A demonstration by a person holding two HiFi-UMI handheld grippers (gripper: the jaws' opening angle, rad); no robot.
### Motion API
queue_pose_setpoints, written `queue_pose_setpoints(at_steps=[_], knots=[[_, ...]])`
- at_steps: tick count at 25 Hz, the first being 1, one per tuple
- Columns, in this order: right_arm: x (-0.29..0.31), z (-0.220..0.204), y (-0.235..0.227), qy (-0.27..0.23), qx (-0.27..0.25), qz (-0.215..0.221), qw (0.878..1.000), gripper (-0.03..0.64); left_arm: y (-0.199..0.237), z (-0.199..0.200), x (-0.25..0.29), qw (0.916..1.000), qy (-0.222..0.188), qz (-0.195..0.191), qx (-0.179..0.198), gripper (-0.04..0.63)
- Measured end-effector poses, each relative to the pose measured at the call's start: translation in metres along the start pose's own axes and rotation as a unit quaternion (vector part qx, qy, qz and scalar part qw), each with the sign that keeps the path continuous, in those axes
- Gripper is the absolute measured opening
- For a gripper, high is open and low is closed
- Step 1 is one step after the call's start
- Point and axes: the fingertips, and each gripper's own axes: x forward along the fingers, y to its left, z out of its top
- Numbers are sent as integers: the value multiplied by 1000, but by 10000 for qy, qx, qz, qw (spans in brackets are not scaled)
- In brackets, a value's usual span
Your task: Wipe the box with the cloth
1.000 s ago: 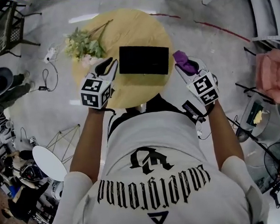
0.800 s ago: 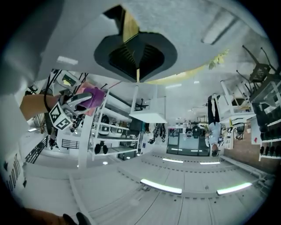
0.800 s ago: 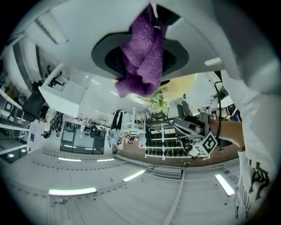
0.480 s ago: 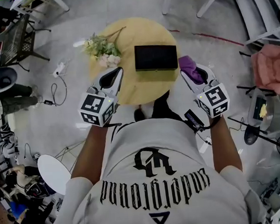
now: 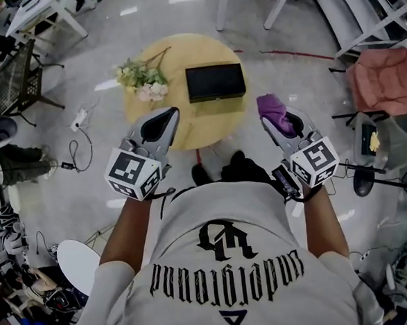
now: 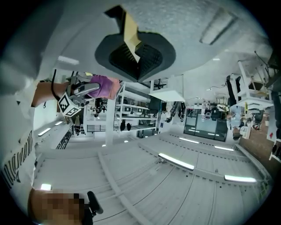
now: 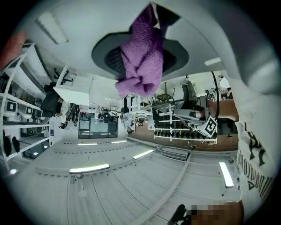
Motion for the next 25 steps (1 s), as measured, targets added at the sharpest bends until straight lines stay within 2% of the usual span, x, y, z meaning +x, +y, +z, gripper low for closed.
queue_pose_setpoints(at_steps=[5,11,15,25], knots=[[-30,3,-2,-191,-19,80,9998,129,-36,9,-8,9997,-126,50,181,8],[-50,11,-3,-329,-132,371,9987,129,-58,14,-17,9992,-201,336,37,8],[-93,0,-6,-458,-252,572,9970,129,-106,9,-14,9985,-212,501,5,8],[-200,-65,-12,-501,-270,1043,9929,129,-240,-5,0,9960,-224,867,-58,8]])
